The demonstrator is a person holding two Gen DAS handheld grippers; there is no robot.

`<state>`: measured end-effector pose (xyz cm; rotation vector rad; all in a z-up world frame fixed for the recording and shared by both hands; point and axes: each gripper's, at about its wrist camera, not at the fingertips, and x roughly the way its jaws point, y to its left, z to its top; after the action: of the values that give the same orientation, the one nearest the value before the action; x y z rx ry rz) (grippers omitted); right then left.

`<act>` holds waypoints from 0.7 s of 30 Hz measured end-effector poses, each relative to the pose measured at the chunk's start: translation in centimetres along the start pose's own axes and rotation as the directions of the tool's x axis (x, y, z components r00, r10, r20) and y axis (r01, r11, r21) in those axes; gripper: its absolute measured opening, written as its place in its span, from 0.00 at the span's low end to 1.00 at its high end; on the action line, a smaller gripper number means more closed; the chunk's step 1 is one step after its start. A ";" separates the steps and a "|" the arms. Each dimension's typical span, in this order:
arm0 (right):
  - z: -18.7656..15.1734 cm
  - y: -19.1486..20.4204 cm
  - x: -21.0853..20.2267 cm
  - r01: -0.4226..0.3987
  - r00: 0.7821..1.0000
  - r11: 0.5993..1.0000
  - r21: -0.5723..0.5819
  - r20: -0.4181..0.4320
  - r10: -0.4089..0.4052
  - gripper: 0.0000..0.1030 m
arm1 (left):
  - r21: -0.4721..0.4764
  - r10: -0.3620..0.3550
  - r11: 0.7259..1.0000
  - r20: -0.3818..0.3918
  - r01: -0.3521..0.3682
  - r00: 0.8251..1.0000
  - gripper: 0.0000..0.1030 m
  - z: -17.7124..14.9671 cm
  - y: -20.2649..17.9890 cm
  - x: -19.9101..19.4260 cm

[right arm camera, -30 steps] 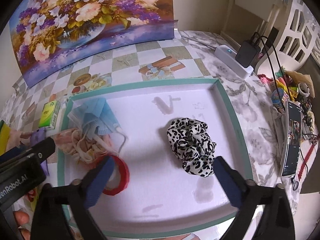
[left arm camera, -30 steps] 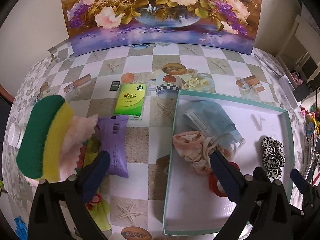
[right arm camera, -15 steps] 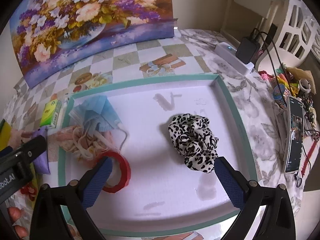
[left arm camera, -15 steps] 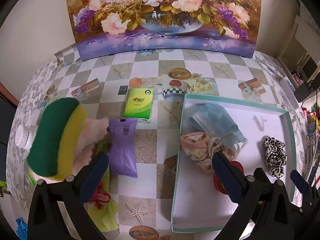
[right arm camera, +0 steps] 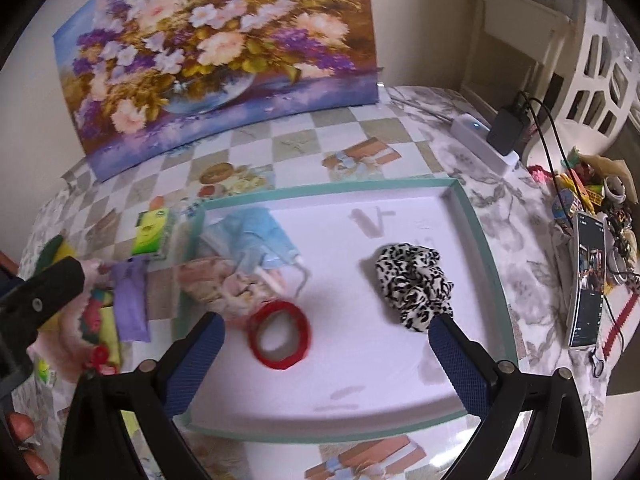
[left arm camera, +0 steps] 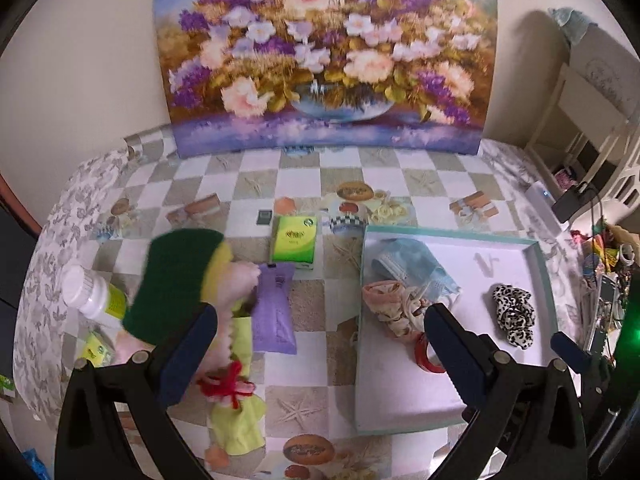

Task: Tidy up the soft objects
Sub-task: 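Withdraw both open tools from the tray, then grasp the green tissue pack with the left tool while the right tool grasps the red fuzzy flower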

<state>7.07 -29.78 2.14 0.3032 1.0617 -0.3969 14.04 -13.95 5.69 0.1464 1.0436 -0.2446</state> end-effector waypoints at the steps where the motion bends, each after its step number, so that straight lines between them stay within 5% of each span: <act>1: 0.0 0.3 -0.4 -0.008 1.000 1.000 -0.005 0.006 0.008 1.00 | 0.005 -0.007 1.000 0.009 0.007 1.000 1.00 0.0 0.4 -0.6; 12: -1.1 6.4 -3.3 -0.167 0.986 0.978 -0.122 0.002 0.168 1.00 | 0.059 0.069 0.995 0.115 -0.077 0.991 1.00 -0.8 5.3 -6.0; 21: -3.2 11.7 -4.0 -0.241 0.970 0.942 -0.232 -0.035 0.240 1.00 | -0.107 0.158 0.983 0.102 -0.148 0.982 1.00 -3.0 13.7 -7.0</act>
<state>8.16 -17.34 4.83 0.2187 1.0518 -0.0488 11.90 0.86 10.34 0.1216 0.9273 -0.0603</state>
